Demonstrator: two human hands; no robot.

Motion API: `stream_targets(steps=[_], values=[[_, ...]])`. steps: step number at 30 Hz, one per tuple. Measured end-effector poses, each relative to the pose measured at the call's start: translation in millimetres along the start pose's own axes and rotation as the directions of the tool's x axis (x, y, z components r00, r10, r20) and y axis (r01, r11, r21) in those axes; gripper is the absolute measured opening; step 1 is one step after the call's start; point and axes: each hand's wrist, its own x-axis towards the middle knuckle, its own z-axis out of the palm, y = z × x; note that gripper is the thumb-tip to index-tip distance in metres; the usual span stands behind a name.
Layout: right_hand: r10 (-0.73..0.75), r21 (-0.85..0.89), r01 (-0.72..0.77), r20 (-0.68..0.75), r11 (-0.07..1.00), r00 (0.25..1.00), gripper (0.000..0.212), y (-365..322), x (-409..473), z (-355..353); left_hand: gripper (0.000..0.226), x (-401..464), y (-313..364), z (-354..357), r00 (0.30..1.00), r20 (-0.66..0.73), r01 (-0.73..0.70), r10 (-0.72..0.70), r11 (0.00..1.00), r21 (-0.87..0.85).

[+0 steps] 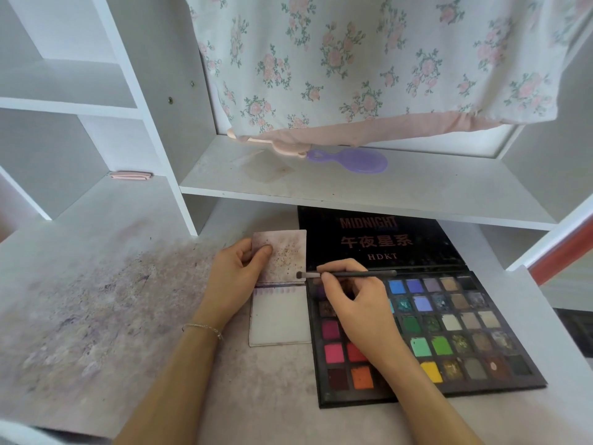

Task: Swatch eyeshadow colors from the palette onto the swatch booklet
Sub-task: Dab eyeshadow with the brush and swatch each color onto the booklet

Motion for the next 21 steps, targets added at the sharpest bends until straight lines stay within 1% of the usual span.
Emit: stream_targets(steps=[6,11,14,16,18,21], values=[[-0.008,0.049,0.012,-0.083,0.999,0.997,0.019,-3,-4,-30,0.012,0,-2,0,1.000,0.004,0.016,-0.016,1.000,-0.007],[0.016,0.000,-0.016,-0.175,1.000,0.984,0.029,7,-13,-67,0.012,1,-3,0,1.000,-0.003,0.020,-0.020,0.999,0.028],[0.024,-0.075,-0.042,-0.233,0.996,0.972,0.025,16,-20,-87,0.011,2,-4,-1,1.000,-0.008,0.014,-0.014,0.998,0.057],[0.012,-0.112,-0.049,-0.315,0.993,0.949,0.019,20,-22,-100,0.011,2,-5,-1,1.000,-0.014,0.004,-0.003,0.998,0.067],[0.002,-0.133,-0.063,-0.412,0.989,0.911,0.015,23,-23,-113,0.011,2,-4,0,1.000,-0.013,-0.002,0.003,0.998,0.068],[0.015,-0.141,-0.115,-0.568,0.983,0.823,0.013,26,-24,-128,0.014,1,-4,-1,1.000,-0.013,-0.006,0.006,0.998,0.060]])
